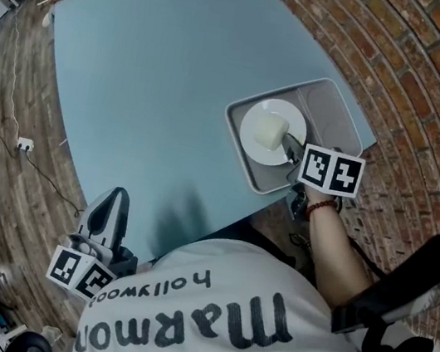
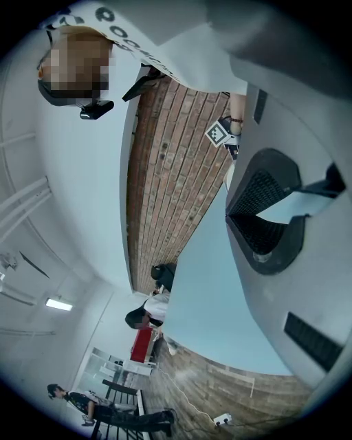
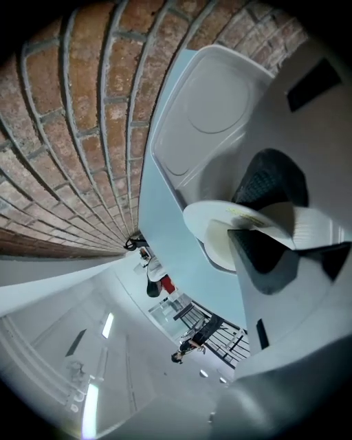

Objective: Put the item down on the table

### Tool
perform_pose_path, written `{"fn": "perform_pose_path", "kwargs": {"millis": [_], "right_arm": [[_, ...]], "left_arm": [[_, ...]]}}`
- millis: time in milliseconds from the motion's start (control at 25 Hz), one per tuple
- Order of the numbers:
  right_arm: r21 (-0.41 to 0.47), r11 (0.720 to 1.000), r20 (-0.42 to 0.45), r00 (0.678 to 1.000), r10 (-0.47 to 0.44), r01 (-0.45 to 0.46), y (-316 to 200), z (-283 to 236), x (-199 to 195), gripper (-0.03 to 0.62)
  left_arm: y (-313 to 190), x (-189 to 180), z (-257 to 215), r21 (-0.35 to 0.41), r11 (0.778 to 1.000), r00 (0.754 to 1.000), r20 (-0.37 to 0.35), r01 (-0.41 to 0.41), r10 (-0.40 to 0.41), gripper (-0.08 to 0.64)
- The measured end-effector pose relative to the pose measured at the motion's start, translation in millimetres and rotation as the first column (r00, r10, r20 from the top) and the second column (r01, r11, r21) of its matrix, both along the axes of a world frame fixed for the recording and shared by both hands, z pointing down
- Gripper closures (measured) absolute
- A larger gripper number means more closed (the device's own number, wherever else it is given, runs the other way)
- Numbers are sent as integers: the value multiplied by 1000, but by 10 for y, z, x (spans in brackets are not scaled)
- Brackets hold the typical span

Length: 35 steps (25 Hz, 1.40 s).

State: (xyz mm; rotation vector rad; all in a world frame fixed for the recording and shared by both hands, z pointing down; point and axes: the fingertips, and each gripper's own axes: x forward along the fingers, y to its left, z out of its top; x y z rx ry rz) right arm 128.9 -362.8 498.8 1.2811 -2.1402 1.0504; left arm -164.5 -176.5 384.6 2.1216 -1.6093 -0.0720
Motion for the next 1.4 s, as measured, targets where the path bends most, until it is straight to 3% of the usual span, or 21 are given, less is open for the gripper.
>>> {"fn": "perform_pose_path", "kwargs": {"millis": [480,840,1040,1240,1400], "right_arm": [[48,999,-116,993,-16,22,-52,13,49,479],[83,990,-236,967,-91,114,-136,27,65,453],[90,985,-361,927,-103,145,-182,99,149,439],[54,986,-360,924,-127,156,-151,210,117,439],[54,975,-462,872,-165,213,-133,269,129,439]], "left_arm": [[14,-67,10,-4,1000,1000,-20,11,-11,554],[26,-108,36,-2,1000,999,-30,27,-27,554],[3,-113,44,-3,999,999,-34,33,-33,554],[-12,-122,63,-4,999,999,-36,38,-38,554],[-15,-121,54,0,999,999,-34,38,-38,554]]}}
